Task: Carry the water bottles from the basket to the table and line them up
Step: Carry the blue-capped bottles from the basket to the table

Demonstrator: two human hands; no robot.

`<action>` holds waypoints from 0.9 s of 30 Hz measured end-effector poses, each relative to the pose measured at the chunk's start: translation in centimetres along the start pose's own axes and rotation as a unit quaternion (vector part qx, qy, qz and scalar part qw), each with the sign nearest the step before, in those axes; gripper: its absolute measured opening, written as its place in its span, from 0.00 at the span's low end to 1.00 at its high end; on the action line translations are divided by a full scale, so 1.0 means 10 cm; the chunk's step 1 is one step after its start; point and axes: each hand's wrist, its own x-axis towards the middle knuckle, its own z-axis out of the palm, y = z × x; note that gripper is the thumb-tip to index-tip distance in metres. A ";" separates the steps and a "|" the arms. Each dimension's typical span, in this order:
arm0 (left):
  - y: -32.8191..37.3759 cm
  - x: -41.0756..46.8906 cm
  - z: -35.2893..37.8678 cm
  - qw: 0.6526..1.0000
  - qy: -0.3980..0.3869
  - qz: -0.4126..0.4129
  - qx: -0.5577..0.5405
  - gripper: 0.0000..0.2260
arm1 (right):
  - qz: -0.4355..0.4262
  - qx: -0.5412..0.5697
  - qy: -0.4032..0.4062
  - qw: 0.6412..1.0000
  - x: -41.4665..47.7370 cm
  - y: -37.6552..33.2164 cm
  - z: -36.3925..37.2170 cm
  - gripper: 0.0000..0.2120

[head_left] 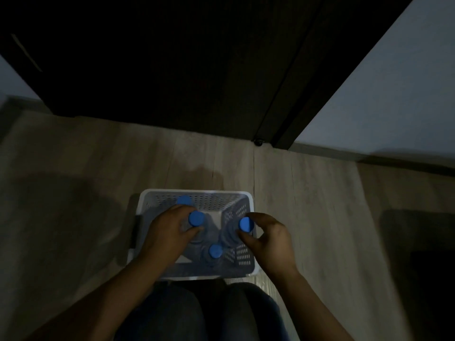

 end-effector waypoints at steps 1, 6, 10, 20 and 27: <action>0.11 -0.04 -0.09 1.000 0.007 -0.002 0.003 0.16 | -0.002 0.000 0.005 1.000 -0.04 -0.10 -0.09 0.17; 0.78 -0.29 -0.73 1.000 0.027 -0.008 0.008 0.16 | -0.004 -0.007 0.023 1.000 -0.28 -0.75 -0.68 0.19; 1.42 -0.48 -1.34 1.000 0.004 -0.021 -0.014 0.15 | -0.037 0.015 0.049 0.998 -0.50 -1.43 -1.29 0.16; 3.35 -1.15 -3.20 0.993 0.078 0.086 -0.037 0.12 | -0.095 0.066 0.108 0.987 -1.15 -3.43 -2.92 0.19; 4.70 -1.57 -4.50 0.967 0.163 0.151 -0.124 0.13 | -0.184 0.137 0.178 0.957 -1.55 -5.11 -4.18 0.17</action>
